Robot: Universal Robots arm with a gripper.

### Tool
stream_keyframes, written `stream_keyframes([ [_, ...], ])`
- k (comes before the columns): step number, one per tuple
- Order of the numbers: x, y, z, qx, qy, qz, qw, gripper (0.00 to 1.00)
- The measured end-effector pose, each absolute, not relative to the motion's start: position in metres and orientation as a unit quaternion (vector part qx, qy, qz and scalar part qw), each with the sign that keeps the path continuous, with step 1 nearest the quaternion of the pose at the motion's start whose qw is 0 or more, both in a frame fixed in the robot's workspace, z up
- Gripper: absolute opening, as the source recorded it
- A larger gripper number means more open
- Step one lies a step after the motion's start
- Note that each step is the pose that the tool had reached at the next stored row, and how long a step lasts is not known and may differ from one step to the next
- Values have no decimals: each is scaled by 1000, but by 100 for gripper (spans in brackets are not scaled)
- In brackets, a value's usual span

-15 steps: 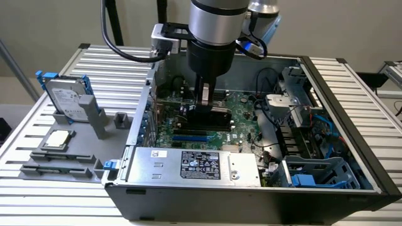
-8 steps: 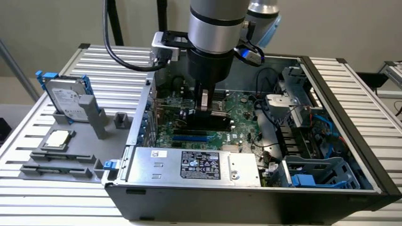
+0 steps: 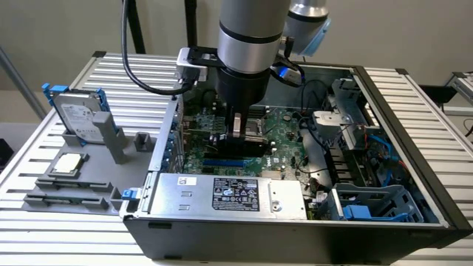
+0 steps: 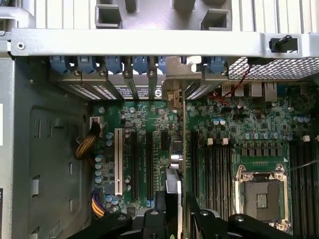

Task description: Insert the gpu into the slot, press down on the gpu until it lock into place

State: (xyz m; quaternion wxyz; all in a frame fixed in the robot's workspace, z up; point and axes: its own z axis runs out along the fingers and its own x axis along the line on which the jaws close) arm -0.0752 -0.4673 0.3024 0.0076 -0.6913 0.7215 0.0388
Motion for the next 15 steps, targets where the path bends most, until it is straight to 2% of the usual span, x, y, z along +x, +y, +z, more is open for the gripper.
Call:
stream_keyframes([
  [15, -80, -462, 277, -691, 721, 40, 11, 26],
])
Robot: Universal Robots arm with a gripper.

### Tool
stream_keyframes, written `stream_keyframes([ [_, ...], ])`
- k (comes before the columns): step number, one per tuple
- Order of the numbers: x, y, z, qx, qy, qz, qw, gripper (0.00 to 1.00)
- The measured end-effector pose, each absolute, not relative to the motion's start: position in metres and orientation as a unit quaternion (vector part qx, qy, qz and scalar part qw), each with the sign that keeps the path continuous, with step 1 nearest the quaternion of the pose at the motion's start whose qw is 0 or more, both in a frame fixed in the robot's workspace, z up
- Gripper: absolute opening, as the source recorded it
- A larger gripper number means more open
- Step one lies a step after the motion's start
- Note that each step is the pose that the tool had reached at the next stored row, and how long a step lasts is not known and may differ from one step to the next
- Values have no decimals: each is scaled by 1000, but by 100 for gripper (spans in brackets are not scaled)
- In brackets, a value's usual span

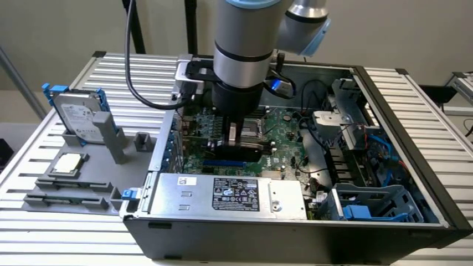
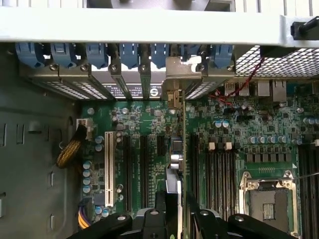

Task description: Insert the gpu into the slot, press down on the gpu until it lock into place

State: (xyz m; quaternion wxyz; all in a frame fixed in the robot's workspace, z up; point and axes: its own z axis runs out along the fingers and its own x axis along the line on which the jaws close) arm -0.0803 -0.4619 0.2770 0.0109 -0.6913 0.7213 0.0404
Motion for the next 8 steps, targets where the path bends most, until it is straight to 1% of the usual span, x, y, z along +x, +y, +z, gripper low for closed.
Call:
stream_keyframes([
  [8, -81, -461, 276, -691, 721, 41, 11, 26],
])
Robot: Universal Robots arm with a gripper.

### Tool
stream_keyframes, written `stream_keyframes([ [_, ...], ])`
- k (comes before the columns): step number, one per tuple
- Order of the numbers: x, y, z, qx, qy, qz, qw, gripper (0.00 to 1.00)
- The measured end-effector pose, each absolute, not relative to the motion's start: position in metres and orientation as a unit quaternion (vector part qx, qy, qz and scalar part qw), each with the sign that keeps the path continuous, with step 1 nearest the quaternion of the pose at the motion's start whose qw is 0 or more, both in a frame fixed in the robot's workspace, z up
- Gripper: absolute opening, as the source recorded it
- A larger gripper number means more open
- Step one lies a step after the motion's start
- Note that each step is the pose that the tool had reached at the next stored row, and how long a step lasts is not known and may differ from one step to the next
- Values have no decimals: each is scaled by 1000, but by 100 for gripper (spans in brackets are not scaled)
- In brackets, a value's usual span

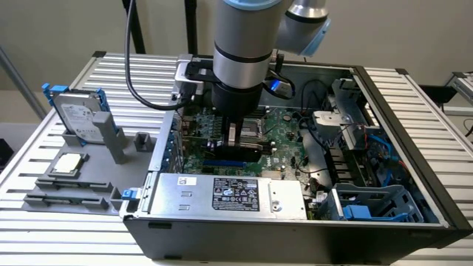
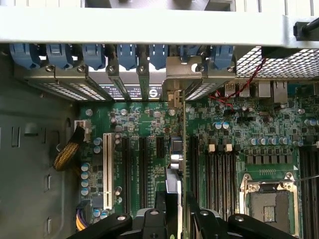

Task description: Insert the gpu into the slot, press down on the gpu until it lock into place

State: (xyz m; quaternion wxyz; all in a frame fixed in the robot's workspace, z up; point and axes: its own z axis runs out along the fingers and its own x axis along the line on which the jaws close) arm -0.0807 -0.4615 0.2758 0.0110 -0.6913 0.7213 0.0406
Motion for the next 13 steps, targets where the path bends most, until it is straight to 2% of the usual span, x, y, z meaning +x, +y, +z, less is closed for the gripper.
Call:
stream_keyframes([
  [13, -81, -459, 271, -691, 722, 41, 11, 26],
])
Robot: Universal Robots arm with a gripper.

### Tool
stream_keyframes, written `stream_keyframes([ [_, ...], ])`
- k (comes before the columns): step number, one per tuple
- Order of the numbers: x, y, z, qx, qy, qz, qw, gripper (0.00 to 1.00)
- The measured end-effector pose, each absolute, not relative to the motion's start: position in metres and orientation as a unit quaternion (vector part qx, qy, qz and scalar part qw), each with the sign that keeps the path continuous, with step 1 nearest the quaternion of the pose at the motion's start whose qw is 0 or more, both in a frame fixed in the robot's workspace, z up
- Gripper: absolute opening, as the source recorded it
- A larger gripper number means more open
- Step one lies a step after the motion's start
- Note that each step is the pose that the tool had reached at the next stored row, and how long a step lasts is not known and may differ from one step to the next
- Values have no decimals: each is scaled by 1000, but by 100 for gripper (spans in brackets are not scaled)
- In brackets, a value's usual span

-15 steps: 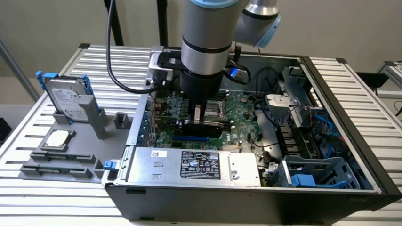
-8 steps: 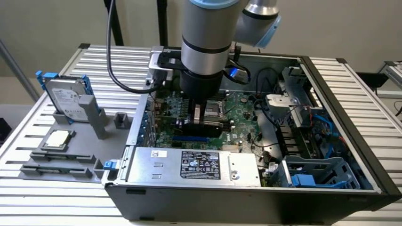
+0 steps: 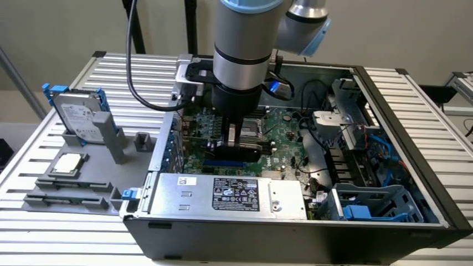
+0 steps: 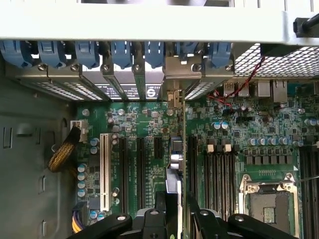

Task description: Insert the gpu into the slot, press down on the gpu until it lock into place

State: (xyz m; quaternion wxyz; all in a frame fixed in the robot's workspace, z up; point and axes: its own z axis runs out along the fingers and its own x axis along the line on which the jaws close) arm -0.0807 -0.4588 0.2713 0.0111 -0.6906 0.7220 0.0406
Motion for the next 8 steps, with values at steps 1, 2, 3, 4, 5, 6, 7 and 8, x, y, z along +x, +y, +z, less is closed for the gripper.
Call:
stream_keyframes([
  [1, -81, -459, 270, -691, 722, 41, 11, 26],
  [2, -81, -459, 269, -691, 722, 41, 11, 26],
  [3, -81, -459, 268, -691, 722, 41, 11, 26],
  [4, -81, -459, 268, -691, 722, 41, 11, 26],
  [5, -81, -459, 268, -691, 722, 41, 11, 26],
  [6, -81, -459, 268, -691, 721, 41, 11, 26],
  [7, -81, -459, 268, -692, 721, 41, 12, 26],
  [8, -81, -459, 268, -692, 720, 41, 12, 26],
])
